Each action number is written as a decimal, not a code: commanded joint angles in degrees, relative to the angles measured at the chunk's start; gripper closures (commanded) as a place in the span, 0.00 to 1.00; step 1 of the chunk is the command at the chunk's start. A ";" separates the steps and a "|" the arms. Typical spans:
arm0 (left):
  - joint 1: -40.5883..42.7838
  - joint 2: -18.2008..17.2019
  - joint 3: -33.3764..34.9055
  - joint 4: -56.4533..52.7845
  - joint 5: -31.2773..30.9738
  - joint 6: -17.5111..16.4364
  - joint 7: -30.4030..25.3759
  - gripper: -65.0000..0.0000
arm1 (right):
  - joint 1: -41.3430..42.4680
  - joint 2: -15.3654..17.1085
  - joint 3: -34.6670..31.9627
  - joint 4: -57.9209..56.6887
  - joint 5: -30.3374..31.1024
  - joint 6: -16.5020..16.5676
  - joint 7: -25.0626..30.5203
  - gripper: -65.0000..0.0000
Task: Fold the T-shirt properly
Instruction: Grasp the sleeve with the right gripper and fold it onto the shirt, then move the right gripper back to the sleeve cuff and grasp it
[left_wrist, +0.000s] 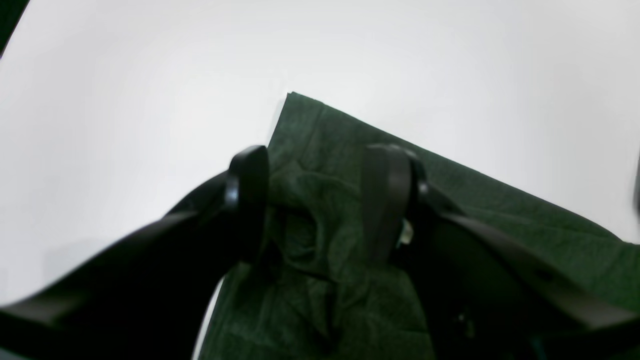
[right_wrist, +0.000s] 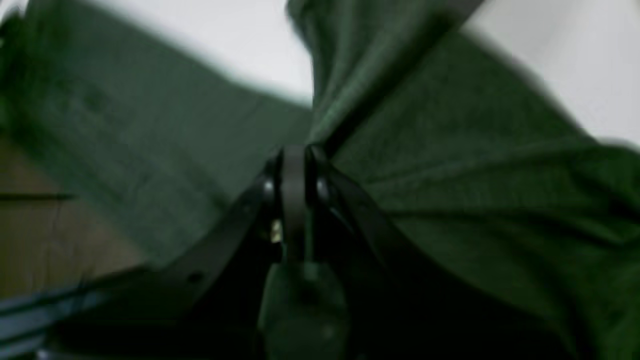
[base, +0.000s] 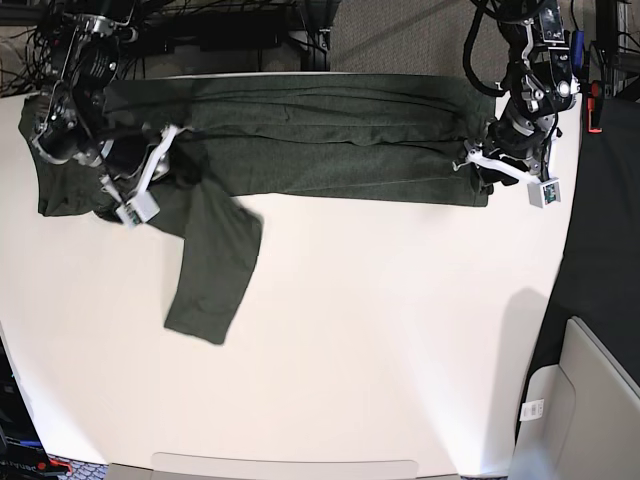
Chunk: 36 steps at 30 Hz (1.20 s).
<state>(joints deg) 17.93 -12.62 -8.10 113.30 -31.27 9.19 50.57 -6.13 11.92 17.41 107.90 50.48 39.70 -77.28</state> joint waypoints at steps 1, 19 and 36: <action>-0.13 -0.52 -0.30 1.12 -0.16 -0.09 -1.20 0.55 | -0.51 0.52 -0.49 2.92 2.05 0.30 1.10 0.99; 0.75 1.06 0.05 0.95 -0.25 -0.09 -1.20 0.55 | -13.08 2.19 -1.63 8.81 20.60 0.30 1.01 0.99; 3.39 1.15 -0.03 1.03 -0.25 -0.09 -1.29 0.55 | -14.13 -1.42 -6.29 9.25 15.59 0.30 4.79 0.93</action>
<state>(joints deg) 21.19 -11.11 -7.94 113.30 -31.48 9.19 49.95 -20.40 10.11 11.16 116.11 64.34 39.64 -73.17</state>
